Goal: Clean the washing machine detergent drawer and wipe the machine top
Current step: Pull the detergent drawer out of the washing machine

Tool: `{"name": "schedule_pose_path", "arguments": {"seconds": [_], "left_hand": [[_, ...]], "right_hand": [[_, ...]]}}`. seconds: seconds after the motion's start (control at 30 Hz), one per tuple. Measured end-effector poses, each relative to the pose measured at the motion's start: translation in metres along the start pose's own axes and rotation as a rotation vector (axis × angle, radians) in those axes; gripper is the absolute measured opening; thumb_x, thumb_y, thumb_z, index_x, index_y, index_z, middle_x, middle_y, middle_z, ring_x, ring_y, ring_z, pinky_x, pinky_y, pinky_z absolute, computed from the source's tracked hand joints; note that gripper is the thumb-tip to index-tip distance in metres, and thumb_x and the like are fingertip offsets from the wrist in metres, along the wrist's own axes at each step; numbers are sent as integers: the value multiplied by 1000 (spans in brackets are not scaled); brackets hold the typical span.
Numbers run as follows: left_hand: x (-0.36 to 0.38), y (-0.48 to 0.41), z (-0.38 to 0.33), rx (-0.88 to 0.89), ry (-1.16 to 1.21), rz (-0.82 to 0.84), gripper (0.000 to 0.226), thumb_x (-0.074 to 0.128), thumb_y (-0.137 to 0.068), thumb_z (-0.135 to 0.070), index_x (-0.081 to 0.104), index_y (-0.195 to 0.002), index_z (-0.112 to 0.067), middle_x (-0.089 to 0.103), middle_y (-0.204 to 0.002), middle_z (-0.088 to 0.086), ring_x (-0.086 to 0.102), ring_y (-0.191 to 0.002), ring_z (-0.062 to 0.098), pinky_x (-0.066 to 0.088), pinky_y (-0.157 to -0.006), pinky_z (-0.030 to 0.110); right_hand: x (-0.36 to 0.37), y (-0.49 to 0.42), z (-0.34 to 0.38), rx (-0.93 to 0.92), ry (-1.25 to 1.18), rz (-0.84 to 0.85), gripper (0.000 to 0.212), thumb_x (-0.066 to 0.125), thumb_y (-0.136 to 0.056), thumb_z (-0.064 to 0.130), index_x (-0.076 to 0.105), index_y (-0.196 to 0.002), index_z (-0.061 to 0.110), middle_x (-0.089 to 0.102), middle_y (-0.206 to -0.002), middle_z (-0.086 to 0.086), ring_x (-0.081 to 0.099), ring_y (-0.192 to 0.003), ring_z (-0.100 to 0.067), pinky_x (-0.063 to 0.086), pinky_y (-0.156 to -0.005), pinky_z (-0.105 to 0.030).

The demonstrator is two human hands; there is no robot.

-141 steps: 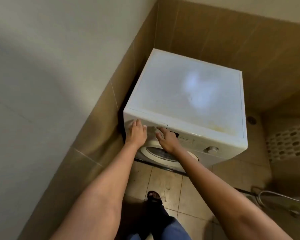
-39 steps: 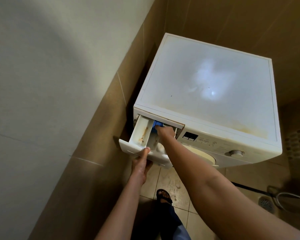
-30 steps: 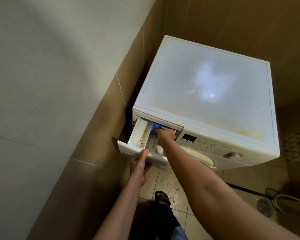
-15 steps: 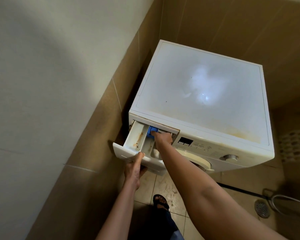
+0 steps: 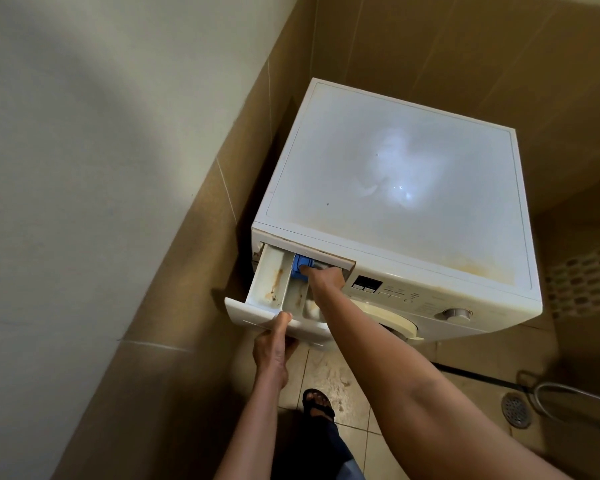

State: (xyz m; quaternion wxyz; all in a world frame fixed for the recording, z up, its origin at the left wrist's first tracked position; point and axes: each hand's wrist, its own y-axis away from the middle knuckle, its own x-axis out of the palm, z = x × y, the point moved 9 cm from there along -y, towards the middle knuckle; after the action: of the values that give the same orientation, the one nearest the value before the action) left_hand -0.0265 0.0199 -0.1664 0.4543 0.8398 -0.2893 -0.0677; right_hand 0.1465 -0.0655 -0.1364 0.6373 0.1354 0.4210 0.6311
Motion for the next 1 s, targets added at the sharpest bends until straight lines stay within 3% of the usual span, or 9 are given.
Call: {"name": "schedule_pose_path", "arguments": {"seconds": [0.1,0.23,0.4,0.57,0.73,0.83,0.9,1.0], "left_hand": [[-7,-4,-10,18,-26,-1,26,71,-83,-30,58,-104,-20,63,-115,16,62,-106,31,57,-83,41],[-13,-9,-15,31,-48,-16,46,71,-83,-31,55,-121,-12,64,-115,16,63,-105,30,58,-76,37],[-5,3,-9,10,-34,-31,34,70,-84,-30,55,-111,-14,63,-113,16,61,-106,31,56,-83,39],[-8,0,-6,-5,-48,-38,34,69,-85,-33,58,-110,-14,64,-115,16,62,-105,30,57,-85,39],[-5,-2,-6,-12,-42,30,21,67,-86,-36,59,-101,-23,64,-116,14,61,-108,28,55,-84,36],[-2,-1,-7,-25,-29,32,39,68,-83,-38,55,-115,-20,62,-117,11,59,-109,26,52,-91,39],[2,1,-7,-43,-10,24,46,69,-82,-40,52,-121,-21,61,-116,8,57,-109,24,51,-93,40],[8,4,-10,-51,34,-4,49,72,-81,-38,49,-122,-24,59,-116,6,56,-107,22,49,-89,36]], "right_hand": [[3,1,0,-11,7,-9,36,75,-80,25,48,-78,2,52,-79,-5,50,-66,-16,45,-67,-27],[7,1,-1,-13,-11,-24,37,75,-81,26,44,-68,9,53,-77,-5,48,-63,-15,43,-63,-28],[1,0,0,-6,-7,-27,39,75,-81,25,42,-67,8,50,-72,-4,47,-58,-13,42,-57,-26],[3,-3,1,-5,57,0,40,75,-81,28,43,-68,8,55,-85,-9,54,-70,-21,42,-52,-24],[7,-6,2,5,169,79,38,70,-84,36,43,-71,11,50,-81,-4,47,-60,-12,38,-48,-20],[10,-5,0,14,163,95,38,71,-82,39,54,-87,6,53,-91,-8,46,-58,-13,37,-46,-21],[12,-3,-1,17,135,93,49,74,-79,40,58,-103,1,55,-98,-11,50,-63,-15,41,-49,-22],[13,-3,-3,24,82,72,46,77,-78,35,57,-102,1,58,-100,-12,54,-68,-20,43,-51,-23]]}}
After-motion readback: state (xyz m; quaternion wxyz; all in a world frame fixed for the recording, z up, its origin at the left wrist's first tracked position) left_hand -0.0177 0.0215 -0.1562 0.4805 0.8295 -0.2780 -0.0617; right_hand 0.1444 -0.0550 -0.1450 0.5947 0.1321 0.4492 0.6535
